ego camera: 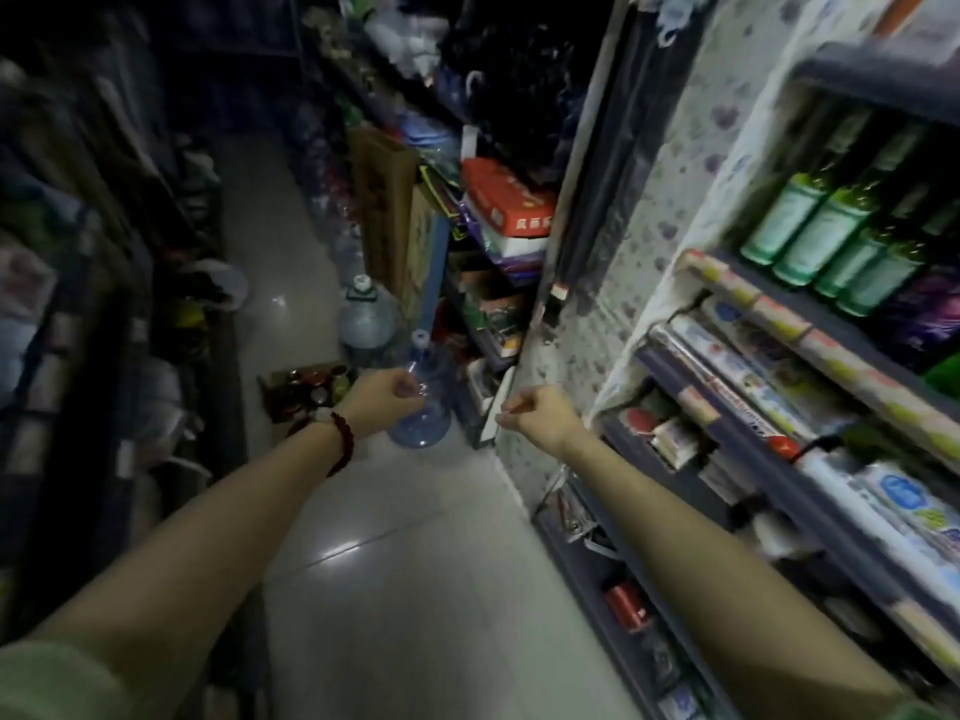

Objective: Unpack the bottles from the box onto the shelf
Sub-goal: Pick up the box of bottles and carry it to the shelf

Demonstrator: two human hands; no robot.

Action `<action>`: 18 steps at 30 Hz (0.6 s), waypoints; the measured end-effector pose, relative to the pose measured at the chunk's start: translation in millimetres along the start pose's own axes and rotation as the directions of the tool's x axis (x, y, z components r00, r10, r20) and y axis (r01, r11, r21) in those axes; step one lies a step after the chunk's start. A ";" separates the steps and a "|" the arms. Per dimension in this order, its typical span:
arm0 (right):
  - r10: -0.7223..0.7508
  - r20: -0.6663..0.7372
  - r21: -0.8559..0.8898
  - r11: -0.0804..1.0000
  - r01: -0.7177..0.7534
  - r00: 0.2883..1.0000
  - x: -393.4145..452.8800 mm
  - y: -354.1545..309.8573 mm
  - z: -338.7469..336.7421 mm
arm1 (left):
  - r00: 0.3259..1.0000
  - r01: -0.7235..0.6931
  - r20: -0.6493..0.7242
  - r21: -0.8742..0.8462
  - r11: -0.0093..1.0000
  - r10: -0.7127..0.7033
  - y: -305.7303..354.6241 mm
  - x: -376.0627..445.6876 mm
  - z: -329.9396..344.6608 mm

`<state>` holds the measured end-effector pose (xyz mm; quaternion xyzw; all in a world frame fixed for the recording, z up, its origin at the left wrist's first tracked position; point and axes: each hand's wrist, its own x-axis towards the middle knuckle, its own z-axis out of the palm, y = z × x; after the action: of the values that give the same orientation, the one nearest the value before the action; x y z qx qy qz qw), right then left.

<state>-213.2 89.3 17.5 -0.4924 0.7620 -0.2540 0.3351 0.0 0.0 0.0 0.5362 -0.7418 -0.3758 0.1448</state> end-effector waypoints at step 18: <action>-0.182 0.353 -0.149 0.957 0.247 0.918 205.3 -64.2 83.5 | 0.883 0.351 -0.231 -0.254 0.901 -0.409 -76.6 91.0 -37.2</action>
<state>-172.0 -129.2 -44.0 -0.6391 0.6557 -0.1274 0.3814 40.7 -108.2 -46.6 0.7013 -0.5513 -0.3920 0.2251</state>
